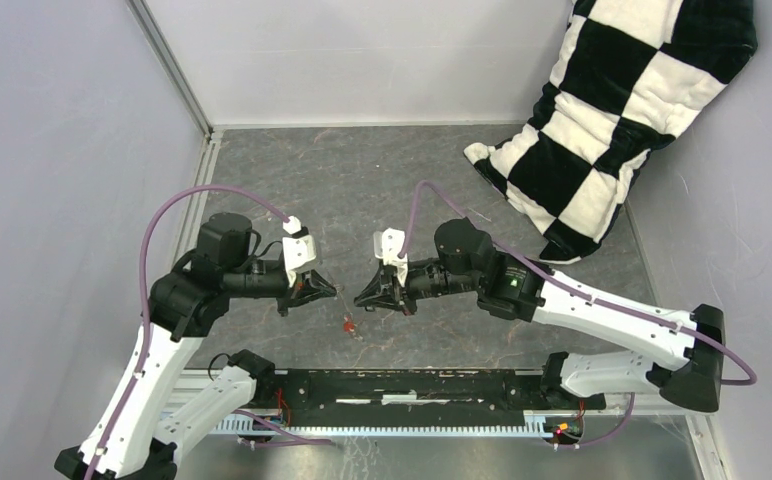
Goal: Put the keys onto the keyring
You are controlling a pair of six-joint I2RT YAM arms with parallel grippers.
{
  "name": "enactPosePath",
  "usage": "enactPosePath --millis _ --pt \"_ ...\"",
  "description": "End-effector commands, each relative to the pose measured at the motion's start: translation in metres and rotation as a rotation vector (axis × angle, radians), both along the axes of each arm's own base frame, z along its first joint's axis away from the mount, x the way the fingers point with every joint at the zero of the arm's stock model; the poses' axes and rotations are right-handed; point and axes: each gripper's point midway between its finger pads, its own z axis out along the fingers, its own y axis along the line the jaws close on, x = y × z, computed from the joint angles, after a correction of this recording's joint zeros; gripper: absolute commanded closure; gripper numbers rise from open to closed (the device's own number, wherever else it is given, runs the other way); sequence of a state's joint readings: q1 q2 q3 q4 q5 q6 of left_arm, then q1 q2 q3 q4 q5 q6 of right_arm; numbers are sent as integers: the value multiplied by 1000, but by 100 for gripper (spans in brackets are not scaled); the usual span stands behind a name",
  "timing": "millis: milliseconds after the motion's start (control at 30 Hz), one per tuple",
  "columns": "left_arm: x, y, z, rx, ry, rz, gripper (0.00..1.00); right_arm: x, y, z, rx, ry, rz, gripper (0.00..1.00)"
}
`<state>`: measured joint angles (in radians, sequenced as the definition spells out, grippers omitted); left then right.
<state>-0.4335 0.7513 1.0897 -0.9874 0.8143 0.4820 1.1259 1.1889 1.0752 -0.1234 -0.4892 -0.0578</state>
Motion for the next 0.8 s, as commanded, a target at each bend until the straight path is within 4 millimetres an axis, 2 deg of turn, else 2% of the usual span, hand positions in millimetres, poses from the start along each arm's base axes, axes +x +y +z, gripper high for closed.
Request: enactPosePath --millis 0,167,267,333,533,667,767 --pt "-1 -4 14 -57 -10 7 98 -9 11 29 57 -27 54 100" --pt "-2 -4 14 -66 -10 16 98 3 13 21 25 -36 -29 100" --pt "-1 -2 12 -58 -20 24 98 30 -2 1 -45 -40 -197 100" --pt "0 -1 10 -44 -35 21 98 48 -18 -21 -109 -18 -309 100" --pt "1 5 5 5 -78 9 98 93 -71 -103 -261 129 -611 100" --pt "2 6 4 17 -86 6 98 101 -79 -164 -355 169 -655 100" --pt "4 7 4 24 -95 9 98 107 -74 -195 -392 183 -657 98"
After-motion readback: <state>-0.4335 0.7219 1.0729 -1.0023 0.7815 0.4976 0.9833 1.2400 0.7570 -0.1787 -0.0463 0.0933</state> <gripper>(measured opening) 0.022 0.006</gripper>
